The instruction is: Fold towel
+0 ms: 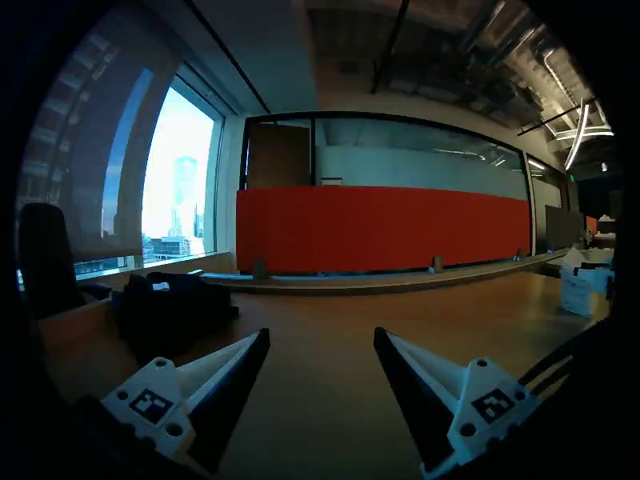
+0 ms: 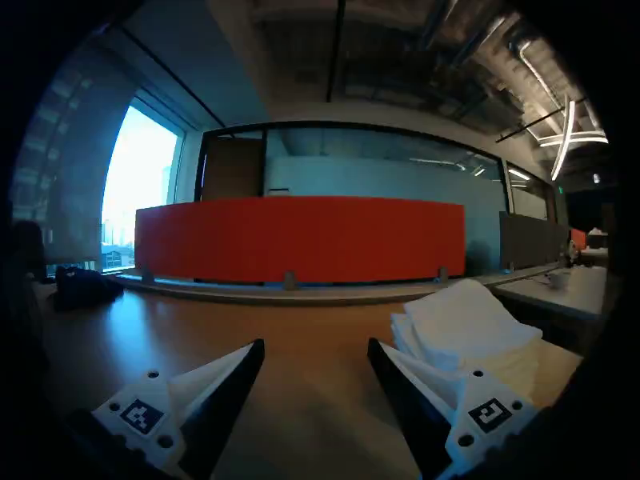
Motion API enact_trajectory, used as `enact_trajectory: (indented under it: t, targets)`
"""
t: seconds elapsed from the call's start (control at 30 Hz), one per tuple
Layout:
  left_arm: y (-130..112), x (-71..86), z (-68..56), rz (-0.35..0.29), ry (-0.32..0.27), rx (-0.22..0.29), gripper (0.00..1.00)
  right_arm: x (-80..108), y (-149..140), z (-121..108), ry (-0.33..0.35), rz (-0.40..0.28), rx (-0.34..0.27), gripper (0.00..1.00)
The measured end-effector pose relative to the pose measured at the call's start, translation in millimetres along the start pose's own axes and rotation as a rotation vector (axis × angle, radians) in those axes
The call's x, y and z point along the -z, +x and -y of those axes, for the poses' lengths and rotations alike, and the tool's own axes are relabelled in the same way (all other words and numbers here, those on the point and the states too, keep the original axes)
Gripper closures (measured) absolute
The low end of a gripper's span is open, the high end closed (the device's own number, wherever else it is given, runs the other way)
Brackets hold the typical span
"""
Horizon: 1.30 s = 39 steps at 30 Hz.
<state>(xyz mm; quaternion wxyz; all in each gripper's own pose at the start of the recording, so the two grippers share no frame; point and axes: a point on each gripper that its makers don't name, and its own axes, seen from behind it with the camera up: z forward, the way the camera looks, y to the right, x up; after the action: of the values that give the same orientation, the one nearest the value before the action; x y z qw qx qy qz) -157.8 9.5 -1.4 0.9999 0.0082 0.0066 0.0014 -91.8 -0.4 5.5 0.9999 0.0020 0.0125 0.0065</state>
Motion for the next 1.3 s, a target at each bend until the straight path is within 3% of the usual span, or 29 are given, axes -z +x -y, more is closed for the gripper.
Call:
enact_trajectory:
  t: [1.3]
  targets:
    - [3.2,0.1,4.0,0.002,-0.001,0.001,0.03,-0.1,-0.4,-0.7,0.0,0.0,0.0,0.0]
